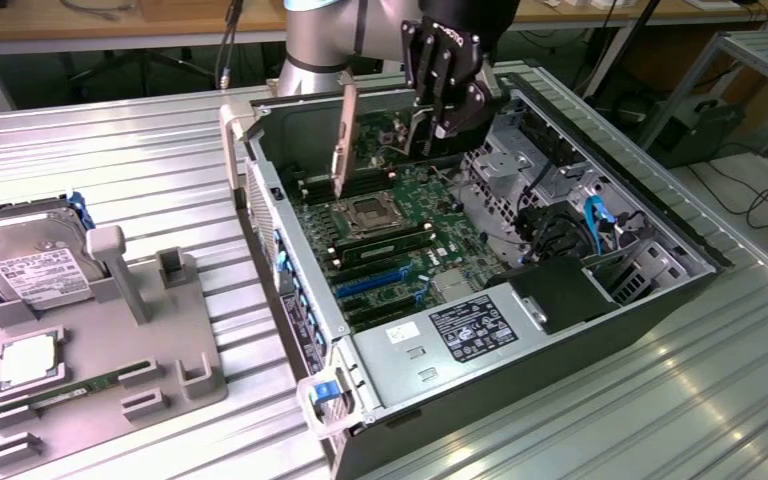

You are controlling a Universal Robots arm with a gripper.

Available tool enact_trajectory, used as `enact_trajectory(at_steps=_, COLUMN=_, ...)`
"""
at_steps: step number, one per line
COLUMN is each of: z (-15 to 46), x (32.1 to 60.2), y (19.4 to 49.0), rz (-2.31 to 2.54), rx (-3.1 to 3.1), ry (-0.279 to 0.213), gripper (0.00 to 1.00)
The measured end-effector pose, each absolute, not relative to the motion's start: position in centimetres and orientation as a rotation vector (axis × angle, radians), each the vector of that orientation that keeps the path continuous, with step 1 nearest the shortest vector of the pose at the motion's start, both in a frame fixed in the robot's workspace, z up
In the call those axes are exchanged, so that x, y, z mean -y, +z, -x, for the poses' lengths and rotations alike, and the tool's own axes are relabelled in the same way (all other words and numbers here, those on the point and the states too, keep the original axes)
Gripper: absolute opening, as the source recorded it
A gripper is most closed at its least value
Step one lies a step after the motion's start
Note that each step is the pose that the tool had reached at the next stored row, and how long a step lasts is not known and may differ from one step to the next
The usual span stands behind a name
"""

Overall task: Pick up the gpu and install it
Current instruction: 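Insert the gpu into the slot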

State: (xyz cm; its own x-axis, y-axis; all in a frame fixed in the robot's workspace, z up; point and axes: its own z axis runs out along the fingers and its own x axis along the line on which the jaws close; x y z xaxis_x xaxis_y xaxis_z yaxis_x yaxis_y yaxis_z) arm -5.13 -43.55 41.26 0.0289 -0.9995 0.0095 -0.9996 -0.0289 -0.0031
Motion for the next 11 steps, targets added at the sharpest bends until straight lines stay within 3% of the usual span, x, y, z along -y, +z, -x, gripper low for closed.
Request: enact_trajectory(at_steps=11, z=5.13, x=43.57, y=40.42, rz=-2.248, rx=2.184, ry=0.009, gripper=0.28)
